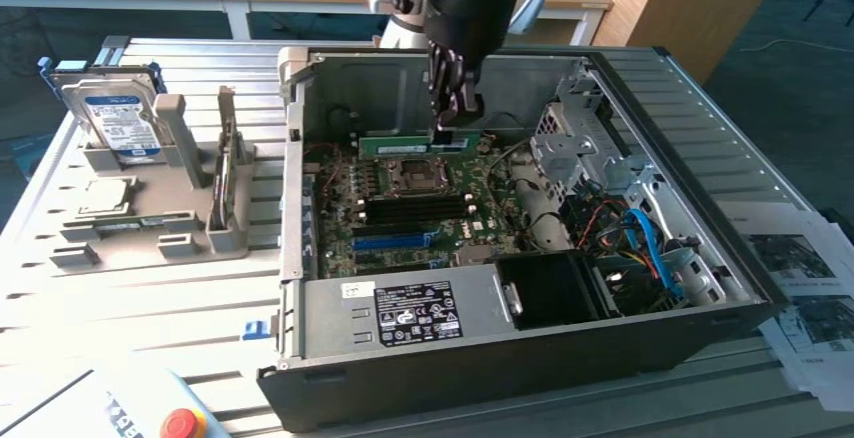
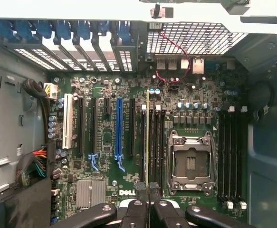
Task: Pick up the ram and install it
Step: 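Insert the ram into the slot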
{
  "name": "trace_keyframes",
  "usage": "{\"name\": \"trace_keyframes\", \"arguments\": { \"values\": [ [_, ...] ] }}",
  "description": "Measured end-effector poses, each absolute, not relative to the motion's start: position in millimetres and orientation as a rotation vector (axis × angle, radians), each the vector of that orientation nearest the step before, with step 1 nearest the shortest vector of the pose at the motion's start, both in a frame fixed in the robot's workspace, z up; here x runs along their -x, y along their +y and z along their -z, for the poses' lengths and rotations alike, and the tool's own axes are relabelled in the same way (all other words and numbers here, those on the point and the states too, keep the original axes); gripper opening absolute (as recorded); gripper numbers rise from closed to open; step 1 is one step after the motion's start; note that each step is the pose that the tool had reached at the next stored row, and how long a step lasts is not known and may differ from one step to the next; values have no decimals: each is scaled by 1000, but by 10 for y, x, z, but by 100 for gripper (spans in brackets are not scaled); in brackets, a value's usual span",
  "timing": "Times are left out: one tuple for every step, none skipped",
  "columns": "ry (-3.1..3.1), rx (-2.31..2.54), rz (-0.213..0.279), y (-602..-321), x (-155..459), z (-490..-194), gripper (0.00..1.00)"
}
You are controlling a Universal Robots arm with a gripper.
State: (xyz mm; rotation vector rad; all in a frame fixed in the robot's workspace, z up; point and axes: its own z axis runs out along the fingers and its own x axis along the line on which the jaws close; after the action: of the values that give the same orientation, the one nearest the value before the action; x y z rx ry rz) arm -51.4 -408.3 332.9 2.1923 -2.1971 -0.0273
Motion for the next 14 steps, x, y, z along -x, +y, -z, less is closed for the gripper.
{"name": "trace_keyframes", "arguments": {
  "values": [
    [-2197,-2192,27,-4083,514,-3319,12],
    [-2197,-2192,27,-4083,514,-3309,12],
    [-2197,-2192,27,-4082,514,-3300,12],
    [-2197,-2192,27,-4082,514,-3289,12],
    [-2197,-2192,27,-4082,514,-3279,12],
    [-2197,-2192,27,-4083,514,-3268,12],
    [-2197,-2192,27,-4082,514,-3257,12],
    [-2197,-2192,27,-4082,514,-3246,12],
    [-2197,-2192,27,-4082,514,-3235,12],
    [-2197,-2192,27,-4082,514,-3223,12],
    [-2197,-2192,27,-4082,514,-3212,12],
    [-2197,-2192,27,-4083,514,-3201,12],
    [-2197,-2192,27,-4082,514,-3190,12],
    [-2197,-2192,27,-4083,514,-3180,12]
  ]
}}
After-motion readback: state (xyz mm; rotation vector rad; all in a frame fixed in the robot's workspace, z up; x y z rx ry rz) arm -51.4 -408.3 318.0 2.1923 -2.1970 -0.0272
